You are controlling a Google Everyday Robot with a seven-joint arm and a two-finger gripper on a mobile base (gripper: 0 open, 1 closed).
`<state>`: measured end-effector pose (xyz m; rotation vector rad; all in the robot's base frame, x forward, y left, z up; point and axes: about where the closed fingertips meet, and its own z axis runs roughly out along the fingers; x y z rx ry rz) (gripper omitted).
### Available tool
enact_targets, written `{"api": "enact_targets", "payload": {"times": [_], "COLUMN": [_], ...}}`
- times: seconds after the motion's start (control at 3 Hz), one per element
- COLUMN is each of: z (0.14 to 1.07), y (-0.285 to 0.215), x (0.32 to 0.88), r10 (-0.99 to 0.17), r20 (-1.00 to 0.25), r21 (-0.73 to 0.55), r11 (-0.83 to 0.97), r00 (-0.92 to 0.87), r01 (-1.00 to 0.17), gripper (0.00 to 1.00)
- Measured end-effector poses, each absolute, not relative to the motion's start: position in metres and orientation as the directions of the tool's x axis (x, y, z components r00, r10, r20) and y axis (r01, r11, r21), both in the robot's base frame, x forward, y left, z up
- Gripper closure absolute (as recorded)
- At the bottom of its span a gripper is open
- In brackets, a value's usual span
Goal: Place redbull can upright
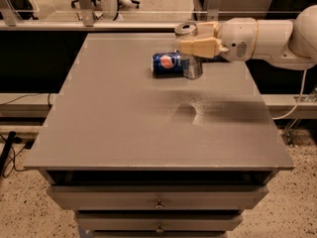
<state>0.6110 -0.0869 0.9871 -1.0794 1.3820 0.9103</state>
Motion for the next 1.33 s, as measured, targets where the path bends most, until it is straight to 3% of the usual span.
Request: {"api": "enact_targets", "payload": {"times": [1.0,1.33], "z": [0.953,0.942], "y": [-0.110,-0.117], "x": [0.595,0.595], "r10": [-0.027,-0.011], "r20": [-0.999,-1.000], "r21": [-0.028,-0.023], "r11": [0.158,0.148], "r00": [0.024,0.022], "r01": [-0.987,-0.989], "gripper": [1.00,0.85]}}
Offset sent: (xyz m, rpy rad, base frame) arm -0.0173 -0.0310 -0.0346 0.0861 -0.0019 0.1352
